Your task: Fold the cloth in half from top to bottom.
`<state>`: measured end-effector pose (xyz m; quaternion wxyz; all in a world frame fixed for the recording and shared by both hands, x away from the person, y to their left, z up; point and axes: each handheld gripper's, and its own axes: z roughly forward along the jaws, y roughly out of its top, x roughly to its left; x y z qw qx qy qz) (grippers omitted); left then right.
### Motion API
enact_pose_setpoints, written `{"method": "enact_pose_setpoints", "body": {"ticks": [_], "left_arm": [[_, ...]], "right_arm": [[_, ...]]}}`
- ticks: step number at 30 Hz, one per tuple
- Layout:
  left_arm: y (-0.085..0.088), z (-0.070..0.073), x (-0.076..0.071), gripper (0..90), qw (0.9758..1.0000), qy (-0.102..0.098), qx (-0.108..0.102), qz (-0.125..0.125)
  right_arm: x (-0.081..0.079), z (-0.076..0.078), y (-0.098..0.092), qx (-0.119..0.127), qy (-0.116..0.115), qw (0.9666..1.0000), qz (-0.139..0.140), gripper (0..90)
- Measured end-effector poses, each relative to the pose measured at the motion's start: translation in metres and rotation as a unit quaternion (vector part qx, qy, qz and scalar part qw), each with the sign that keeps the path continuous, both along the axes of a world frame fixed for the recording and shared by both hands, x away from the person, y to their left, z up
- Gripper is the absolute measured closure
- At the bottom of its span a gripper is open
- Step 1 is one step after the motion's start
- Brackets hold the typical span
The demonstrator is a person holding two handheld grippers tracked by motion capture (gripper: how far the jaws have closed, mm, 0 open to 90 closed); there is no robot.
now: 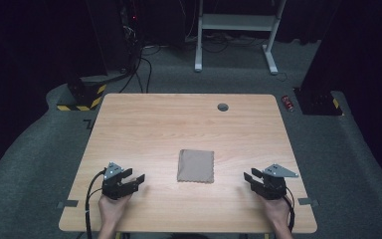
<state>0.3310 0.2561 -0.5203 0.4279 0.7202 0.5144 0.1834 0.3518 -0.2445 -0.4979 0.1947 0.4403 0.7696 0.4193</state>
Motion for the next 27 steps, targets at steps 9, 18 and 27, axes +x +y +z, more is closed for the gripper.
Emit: {"method": "enact_pose_setpoints", "body": {"ticks": [9,18,27], "left_arm": [[0.003,-0.007,0.001,37.2,0.9998,0.005,0.017,0.011],[0.003,-0.007,0.002,37.2,0.999,0.008,0.039,0.021],[-0.002,-0.007,0.005,36.8,0.997,0.016,0.07,0.028]], "right_arm": [[0.0,-0.009,-0.006,-0.018,0.01,0.9997,-0.015,59.8],[0.004,-0.015,-0.01,-0.037,0.018,0.9989,-0.025,59.8],[0.007,-0.019,-0.012,-0.052,0.022,0.9977,-0.038,59.5]]}}
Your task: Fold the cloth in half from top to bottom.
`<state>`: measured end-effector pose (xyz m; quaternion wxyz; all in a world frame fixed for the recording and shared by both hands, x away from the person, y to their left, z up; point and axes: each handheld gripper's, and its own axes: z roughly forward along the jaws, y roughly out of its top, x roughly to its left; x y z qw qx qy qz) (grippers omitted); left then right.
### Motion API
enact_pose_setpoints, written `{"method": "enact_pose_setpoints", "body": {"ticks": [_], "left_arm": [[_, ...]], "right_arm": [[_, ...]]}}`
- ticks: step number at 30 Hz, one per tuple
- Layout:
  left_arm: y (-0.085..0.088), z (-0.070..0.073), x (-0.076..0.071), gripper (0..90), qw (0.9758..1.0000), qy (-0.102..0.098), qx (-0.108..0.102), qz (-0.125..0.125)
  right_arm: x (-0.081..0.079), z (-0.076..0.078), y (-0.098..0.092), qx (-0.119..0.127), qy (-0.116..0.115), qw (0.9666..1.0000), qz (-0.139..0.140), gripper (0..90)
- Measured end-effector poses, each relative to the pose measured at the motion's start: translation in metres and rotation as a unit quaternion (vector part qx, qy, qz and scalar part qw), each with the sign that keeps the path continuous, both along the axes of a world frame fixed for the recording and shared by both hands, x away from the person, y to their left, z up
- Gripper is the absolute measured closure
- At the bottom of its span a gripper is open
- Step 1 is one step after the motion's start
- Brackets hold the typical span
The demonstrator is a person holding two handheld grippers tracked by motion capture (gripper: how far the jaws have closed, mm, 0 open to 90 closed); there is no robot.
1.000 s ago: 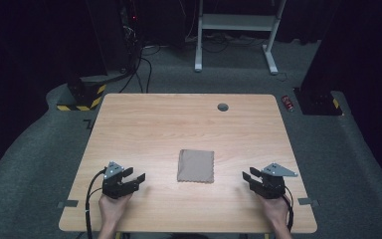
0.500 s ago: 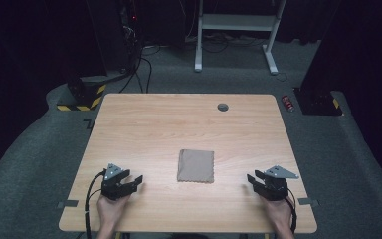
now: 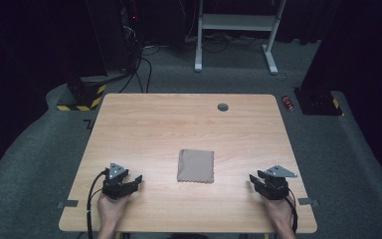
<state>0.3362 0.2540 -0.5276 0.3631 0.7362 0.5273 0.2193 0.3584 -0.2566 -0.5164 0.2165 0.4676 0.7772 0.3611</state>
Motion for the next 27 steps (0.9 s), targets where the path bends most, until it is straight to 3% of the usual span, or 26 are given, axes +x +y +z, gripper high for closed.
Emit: {"method": "enact_pose_setpoints", "body": {"ticks": [17,20,27], "left_arm": [[-0.0058,-0.0003,0.0029,34.2,0.9997,0.0,0.024,0.002],[-0.0075,-0.0004,0.0027,33.1,0.9995,-0.001,0.031,0.001],[-0.0073,-0.0007,0.0028,31.4,0.9996,-0.001,0.028,0.001]], "right_arm": [[0.0034,-0.0057,-0.0001,-0.018,0.01,0.9998,-0.006,57.2],[0.0041,-0.0057,-0.0008,-0.018,0.012,0.9997,-0.008,53.2],[0.0066,-0.006,-0.0011,-0.018,0.014,0.9997,-0.003,46.9]]}}
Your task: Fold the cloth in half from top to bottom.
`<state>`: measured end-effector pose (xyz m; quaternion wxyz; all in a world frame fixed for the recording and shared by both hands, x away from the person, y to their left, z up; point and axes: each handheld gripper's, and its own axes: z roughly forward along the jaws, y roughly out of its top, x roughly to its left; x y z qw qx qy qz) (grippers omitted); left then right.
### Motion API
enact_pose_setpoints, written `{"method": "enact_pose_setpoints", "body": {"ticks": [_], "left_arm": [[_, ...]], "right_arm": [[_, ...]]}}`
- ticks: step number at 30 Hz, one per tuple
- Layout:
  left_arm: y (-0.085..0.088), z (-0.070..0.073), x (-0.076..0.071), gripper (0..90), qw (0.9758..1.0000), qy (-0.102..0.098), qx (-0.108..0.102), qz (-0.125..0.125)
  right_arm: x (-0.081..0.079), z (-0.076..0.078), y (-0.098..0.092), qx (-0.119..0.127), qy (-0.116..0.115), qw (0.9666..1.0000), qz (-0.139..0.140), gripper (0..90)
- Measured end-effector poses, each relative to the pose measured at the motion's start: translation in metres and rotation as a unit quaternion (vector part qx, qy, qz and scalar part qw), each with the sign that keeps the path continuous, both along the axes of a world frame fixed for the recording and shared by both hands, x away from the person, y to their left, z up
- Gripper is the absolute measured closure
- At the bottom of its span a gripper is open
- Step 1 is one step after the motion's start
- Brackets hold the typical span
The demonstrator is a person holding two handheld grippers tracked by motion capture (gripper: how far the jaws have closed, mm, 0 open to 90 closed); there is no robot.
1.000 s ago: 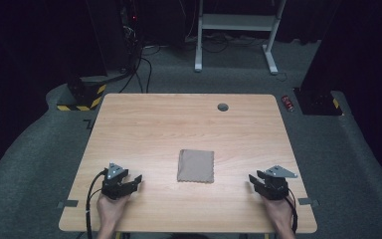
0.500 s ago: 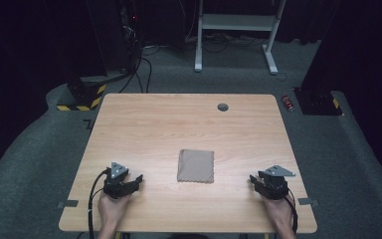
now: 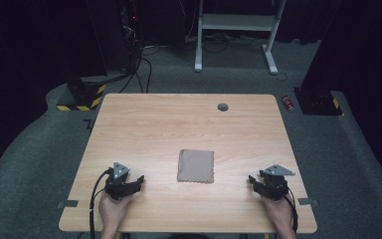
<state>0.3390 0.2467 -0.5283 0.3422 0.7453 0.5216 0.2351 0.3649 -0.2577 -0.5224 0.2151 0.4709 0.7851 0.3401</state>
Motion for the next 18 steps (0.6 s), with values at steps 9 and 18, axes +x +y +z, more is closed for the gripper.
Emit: {"method": "enact_pose_setpoints", "body": {"ticks": [9,18], "left_arm": [[0.0007,0.0001,0.0003,30.2,1.0,0.0,-0.001,-0.001],[0.001,0.0001,0.0002,30.1,1.0,0.002,-0.008,0.0]], "right_arm": [[0.0004,-0.0002,0.0001,0.001,0.001,1.0,-0.003,45.1],[0.0004,-0.0002,0.0001,0.001,0.001,1.0,-0.005,46.2]]}}
